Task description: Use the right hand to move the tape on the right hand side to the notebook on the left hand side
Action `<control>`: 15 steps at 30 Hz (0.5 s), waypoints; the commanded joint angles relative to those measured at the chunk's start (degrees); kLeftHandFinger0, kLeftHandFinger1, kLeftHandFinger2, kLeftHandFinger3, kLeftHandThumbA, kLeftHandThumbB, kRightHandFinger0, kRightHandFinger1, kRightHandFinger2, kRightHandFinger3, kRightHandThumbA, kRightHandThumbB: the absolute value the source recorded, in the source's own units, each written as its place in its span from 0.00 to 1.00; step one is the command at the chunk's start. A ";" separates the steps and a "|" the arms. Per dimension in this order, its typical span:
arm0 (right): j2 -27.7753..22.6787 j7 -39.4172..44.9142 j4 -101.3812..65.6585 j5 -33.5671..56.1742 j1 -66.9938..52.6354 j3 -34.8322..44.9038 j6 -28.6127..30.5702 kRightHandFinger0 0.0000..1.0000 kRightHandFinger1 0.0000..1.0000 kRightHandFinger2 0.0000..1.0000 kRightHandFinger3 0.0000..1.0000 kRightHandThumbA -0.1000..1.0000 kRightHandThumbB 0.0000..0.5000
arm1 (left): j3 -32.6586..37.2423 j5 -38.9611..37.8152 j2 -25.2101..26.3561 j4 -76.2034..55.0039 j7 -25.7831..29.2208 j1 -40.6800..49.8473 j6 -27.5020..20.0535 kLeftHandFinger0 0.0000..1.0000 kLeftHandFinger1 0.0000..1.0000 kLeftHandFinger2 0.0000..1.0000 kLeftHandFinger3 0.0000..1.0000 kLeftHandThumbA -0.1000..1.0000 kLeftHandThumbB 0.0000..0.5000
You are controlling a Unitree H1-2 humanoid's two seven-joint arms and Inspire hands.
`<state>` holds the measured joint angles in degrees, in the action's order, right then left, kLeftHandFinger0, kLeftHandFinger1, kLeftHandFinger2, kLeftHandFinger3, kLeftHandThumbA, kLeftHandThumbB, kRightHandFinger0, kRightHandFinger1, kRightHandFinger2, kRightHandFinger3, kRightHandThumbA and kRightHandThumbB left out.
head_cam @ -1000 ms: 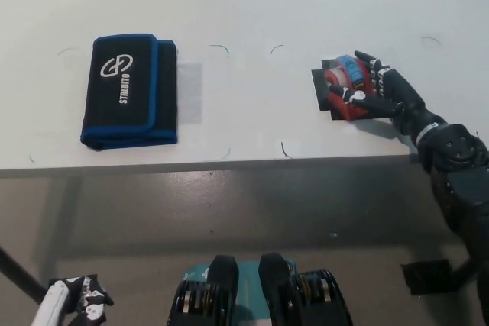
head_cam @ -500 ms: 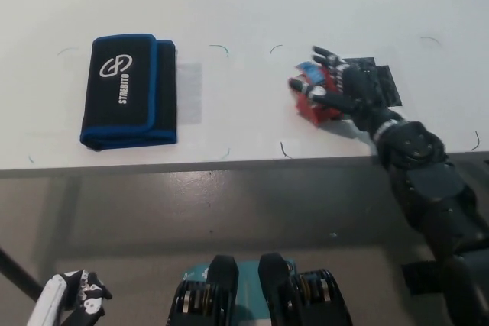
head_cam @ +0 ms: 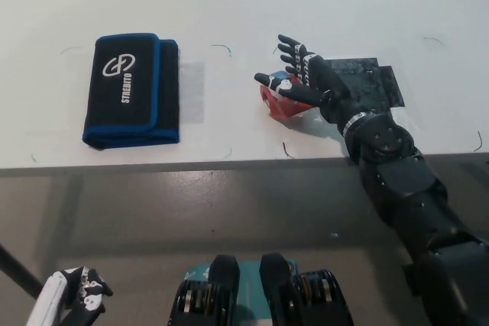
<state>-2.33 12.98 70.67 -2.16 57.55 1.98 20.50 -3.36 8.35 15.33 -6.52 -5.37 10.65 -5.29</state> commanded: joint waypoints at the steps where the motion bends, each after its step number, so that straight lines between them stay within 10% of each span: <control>1: 0.87 -1.26 -0.50 1.00 2.69 -0.12 3.05 1.00 1.00 1.00 1.00 1.00 0.74 | -0.36 -0.51 1.31 -2.06 -0.41 -0.46 -0.58 0.18 0.16 0.24 0.41 0.39 0.00; 15: 3.82 -1.78 1.39 2.40 4.10 0.63 4.45 1.00 1.00 1.00 1.00 1.00 0.79 | -0.53 -0.38 1.71 -2.63 -0.56 -1.86 -0.09 0.19 0.17 0.25 0.42 0.37 0.00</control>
<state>0.19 12.15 72.03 -1.08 57.56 2.47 21.58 -3.37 8.32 15.65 -7.42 -5.64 9.64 -5.19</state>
